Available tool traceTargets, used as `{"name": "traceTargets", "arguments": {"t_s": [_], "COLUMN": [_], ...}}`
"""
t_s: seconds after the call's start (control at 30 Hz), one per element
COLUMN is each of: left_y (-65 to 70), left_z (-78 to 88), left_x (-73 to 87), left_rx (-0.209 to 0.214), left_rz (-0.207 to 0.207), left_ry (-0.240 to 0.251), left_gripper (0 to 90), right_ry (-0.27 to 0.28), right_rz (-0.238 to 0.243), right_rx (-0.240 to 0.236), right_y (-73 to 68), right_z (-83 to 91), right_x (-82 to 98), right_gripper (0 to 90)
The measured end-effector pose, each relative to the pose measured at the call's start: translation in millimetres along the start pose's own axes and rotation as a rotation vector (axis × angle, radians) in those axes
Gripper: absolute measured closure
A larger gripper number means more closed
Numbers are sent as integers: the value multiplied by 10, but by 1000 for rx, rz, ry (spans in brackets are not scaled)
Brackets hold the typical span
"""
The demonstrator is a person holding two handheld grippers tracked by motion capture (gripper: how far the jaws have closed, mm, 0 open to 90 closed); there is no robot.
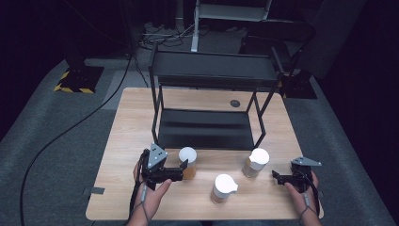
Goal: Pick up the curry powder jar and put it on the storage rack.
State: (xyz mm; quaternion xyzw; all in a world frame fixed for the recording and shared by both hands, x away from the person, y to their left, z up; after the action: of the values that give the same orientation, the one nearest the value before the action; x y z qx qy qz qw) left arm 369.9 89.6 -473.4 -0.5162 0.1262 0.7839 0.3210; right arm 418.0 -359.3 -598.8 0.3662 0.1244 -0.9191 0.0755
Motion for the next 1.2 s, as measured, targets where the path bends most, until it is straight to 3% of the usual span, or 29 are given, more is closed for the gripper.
{"name": "traceTargets", "arguments": {"t_s": [0.8,1.2], "left_y": [144,172], "left_z": [-271,-373], "left_x": [47,106], "left_rx": [36,34], "left_rz": [5,7], "left_ry": [-12,-30], "left_gripper": [46,71], "right_ry": [-1,0], "right_rz": [1,1], "right_rx": [-2,-1], "right_y": [0,0], "right_z": [0,0], "right_x": [0,0], "right_gripper": [0,0]}}
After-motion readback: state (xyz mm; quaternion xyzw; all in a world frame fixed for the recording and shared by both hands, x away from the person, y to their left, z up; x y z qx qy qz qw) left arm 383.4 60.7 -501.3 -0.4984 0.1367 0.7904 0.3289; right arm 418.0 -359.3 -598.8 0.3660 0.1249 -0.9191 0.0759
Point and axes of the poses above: each handheld gripper's, and its own axes: z roughly backward along the jaws, x roughly out of its underside, y roughly to its right, the point moved 7 cm from there along -z, roughly forward along the jaws, and after that the axes turned 14 degrees about -z, right-handed, at the moved point
